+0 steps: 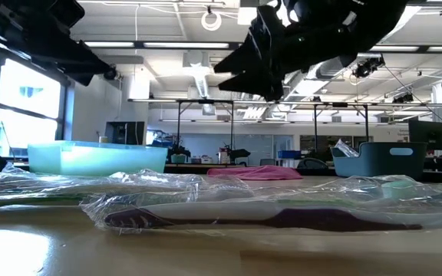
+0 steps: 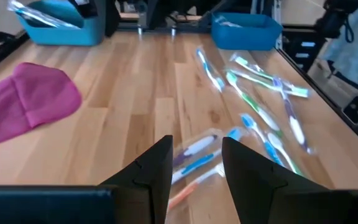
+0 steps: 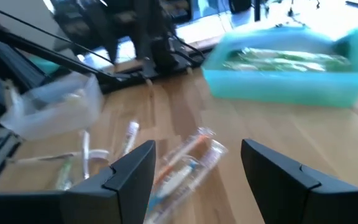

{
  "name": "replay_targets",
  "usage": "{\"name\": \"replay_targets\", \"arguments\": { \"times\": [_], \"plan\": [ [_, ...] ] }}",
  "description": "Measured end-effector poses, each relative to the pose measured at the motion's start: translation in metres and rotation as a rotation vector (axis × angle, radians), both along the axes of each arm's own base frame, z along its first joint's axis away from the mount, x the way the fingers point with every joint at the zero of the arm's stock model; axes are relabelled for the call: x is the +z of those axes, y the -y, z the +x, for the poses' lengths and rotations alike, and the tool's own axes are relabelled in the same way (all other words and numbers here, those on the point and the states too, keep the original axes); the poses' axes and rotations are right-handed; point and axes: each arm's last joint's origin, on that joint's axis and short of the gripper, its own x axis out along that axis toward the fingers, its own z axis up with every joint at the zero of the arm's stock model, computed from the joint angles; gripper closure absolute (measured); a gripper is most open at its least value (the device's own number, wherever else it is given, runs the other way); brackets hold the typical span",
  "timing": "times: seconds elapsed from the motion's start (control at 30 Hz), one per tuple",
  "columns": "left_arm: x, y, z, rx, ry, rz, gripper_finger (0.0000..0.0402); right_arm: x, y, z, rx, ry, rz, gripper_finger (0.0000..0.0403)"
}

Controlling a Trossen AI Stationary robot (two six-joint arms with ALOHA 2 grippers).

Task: Pick & Place Toothbrushes
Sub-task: Put the purple toothbrush to the dark blue bin bin

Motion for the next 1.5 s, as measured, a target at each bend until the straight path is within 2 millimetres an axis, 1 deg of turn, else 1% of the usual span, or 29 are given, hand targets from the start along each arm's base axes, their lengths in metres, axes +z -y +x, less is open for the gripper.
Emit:
{"name": "replay_targets", "arguments": {
  "times": [0.1, 0.3, 0.4, 0.63, 0.77, 0.97, 1.1, 1.2, 1.3, 1.5],
  "plan": [
    [-0.006, 0.002, 0.000, -0.016, -0.012, 0.001, 0.0265, 0.003, -0.010, 0.001, 0.009, 0.037, -0.007, 0.0173],
    [-0.017, 0.002, -0.001, -0.019, -0.041, 0.004, 0.0265, 0.004, -0.028, 0.001, -0.053, 0.047, -0.037, 0.0173],
    [-0.018, 0.002, -0.001, -0.017, -0.042, 0.006, 0.0265, 0.005, -0.034, 0.001, -0.064, 0.048, -0.045, 0.0173],
    [-0.017, 0.002, -0.001, -0.031, -0.027, 0.052, 0.0265, 0.005, -0.038, 0.000, -0.094, 0.052, -0.054, 0.0173],
    [-0.015, 0.002, -0.001, -0.031, -0.007, 0.053, 0.0265, 0.005, -0.038, 0.000, -0.102, 0.055, -0.011, 0.0173],
    [-0.012, 0.003, 0.000, -0.031, 0.029, 0.051, 0.0265, 0.005, -0.045, 0.000, -0.090, 0.056, 0.001, 0.0173],
    [-0.012, 0.003, 0.000, -0.044, 0.035, 0.101, 0.0265, 0.005, -0.052, -0.001, -0.141, 0.063, 0.027, 0.0173],
    [-0.010, 0.003, 0.001, -0.051, 0.058, 0.132, 0.0265, 0.006, -0.063, -0.002, -0.119, 0.058, 0.027, 0.0173],
    [-0.005, 0.002, 0.002, -0.033, 0.107, 0.154, 0.0265, 0.013, -0.077, 0.000, -0.095, 0.065, 0.026, 0.0175],
    [-0.001, 0.001, 0.002, -0.003, 0.142, 0.160, 0.0265, 0.032, -0.099, 0.007, -0.110, -0.048, -0.031, 0.0207]
  ]
}}
